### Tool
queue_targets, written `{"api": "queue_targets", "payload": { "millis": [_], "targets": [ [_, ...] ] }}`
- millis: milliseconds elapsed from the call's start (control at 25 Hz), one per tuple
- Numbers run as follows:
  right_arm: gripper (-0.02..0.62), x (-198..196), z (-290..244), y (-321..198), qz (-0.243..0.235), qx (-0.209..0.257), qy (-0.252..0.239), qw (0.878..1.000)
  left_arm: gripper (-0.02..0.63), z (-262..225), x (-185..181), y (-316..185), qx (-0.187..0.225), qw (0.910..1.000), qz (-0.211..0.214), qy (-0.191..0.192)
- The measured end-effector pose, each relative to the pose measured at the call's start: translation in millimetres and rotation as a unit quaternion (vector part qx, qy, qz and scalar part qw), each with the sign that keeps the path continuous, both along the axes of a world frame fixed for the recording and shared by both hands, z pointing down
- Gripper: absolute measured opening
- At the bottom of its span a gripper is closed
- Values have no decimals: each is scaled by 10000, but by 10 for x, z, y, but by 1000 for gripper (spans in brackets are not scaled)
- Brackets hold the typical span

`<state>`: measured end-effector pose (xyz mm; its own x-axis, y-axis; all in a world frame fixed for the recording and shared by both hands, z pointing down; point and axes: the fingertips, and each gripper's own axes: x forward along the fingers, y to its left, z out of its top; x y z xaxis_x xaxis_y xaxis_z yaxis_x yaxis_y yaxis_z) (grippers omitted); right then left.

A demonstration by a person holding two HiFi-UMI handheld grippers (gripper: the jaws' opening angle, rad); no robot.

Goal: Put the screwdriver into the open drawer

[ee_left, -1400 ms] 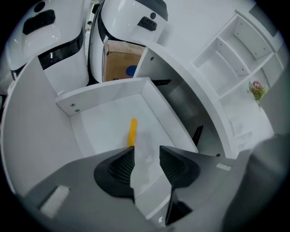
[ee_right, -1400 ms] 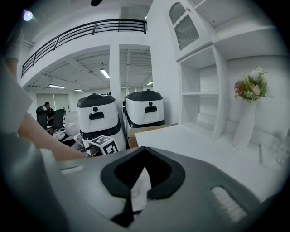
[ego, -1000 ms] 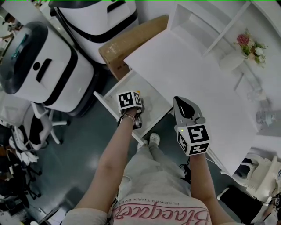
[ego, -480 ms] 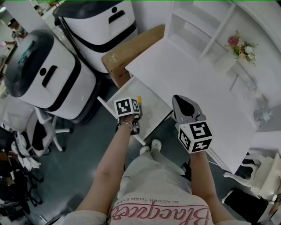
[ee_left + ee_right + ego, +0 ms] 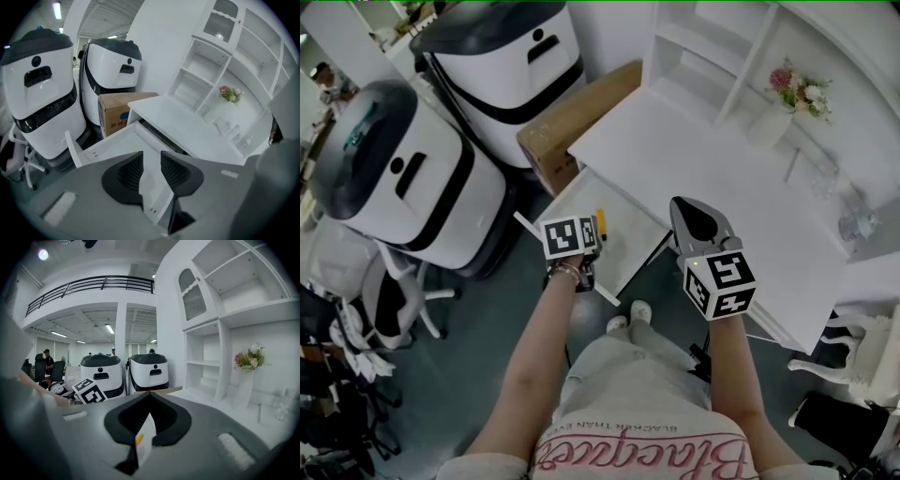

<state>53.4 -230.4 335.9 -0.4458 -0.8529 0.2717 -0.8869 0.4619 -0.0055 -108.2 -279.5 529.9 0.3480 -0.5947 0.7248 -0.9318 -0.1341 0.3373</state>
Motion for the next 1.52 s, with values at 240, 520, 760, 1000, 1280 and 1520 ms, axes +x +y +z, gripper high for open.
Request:
{"api": "queue_targets", "payload": {
  "millis": [240,520,760,1000,1280,1520],
  "targets": [
    [0,25,-82,66,124,90,-113,9998,116,-380,-67,29,610,9976,79,-311],
    [0,30,-191,110,-8,221,-164,9996,72,-935,-145,41,1463,9867,-15,-710],
    [0,50,-288,170,-150,331,-124,9993,17,-1344,-153,142,2240,9689,-141,-1041],
    [0,119,-377,252,-207,463,-136,9986,17,-1741,-136,279,2933,9497,-255,-1065],
    [0,114,-556,298,-223,802,-101,9965,17,-2224,-225,451,3708,9232,-398,-929],
    [0,142,-717,326,-173,1051,-235,9940,17,-2619,-235,564,4293,8986,-408,-809]
  ]
}}
